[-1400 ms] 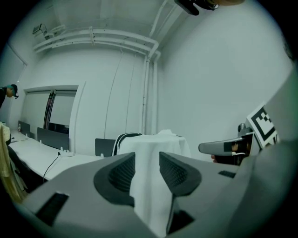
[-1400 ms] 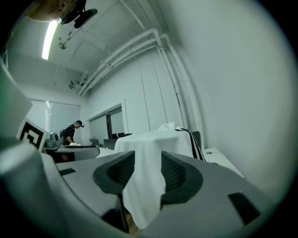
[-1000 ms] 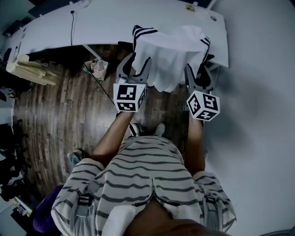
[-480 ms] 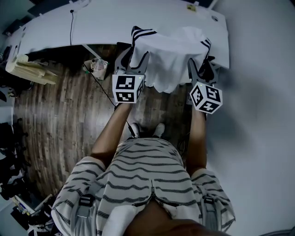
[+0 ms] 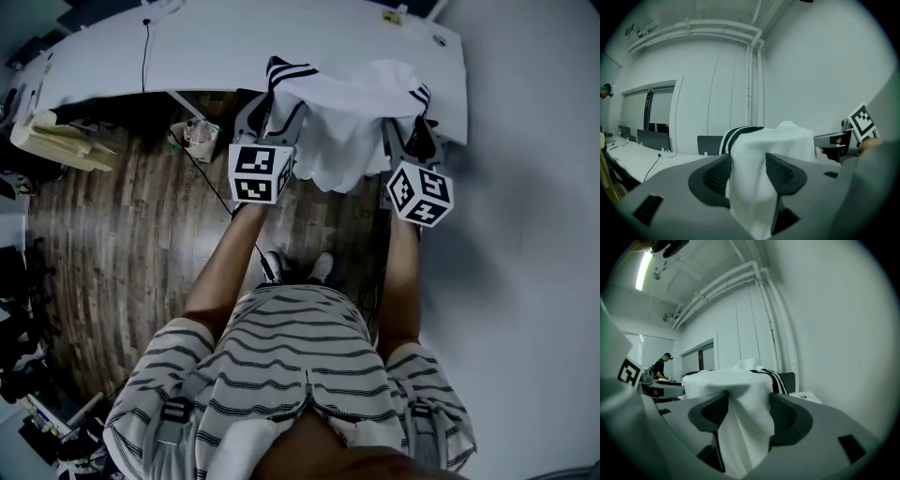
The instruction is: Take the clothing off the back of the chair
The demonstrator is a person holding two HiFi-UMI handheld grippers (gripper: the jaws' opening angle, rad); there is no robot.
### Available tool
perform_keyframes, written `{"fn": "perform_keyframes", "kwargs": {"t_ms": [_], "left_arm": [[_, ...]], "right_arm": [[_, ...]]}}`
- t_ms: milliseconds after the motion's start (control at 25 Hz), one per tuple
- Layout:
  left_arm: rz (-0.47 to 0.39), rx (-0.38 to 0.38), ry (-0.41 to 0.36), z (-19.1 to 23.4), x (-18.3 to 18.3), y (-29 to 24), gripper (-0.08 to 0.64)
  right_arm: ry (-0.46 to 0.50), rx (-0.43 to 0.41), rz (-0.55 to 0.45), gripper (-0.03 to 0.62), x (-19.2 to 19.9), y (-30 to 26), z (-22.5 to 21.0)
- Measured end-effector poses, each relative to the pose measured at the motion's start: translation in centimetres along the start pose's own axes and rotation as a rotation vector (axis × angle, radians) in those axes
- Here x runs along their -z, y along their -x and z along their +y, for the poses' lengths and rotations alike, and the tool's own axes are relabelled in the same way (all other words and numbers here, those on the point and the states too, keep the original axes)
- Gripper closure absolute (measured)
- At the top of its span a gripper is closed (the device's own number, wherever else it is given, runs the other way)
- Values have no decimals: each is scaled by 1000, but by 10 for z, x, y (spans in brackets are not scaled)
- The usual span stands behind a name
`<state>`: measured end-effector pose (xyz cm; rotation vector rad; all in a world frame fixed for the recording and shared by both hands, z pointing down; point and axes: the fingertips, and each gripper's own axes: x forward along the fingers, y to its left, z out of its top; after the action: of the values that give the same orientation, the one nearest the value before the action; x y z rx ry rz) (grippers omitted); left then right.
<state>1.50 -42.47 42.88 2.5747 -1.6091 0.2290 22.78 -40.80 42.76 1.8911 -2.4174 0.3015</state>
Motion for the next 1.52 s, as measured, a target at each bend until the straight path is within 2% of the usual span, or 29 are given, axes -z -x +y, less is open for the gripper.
{"fn": "perform_keyframes", "kwargs": {"t_ms": [320, 560, 680, 840, 920, 1520], "left_arm": [[-1, 9, -5, 1, -3, -5, 335], [15, 18, -24, 1, -5, -7, 402], [21, 17, -35, 1, -7, -7, 449], [33, 20, -49, -3, -5, -10, 508], [33, 19, -55, -6, -4, -11, 522], [30, 13, -33, -7, -6, 1, 526]], "right_arm": [[-8, -20, 5, 336, 0, -4, 4], [35, -26, 16, 388, -2, -6, 10], [50, -26, 22, 427, -5, -6, 10], [29, -18, 22, 535, -6, -8, 8], [19, -17, 22, 554, -6, -9, 6], [-11, -24, 21, 568, -8, 4, 10]]}}
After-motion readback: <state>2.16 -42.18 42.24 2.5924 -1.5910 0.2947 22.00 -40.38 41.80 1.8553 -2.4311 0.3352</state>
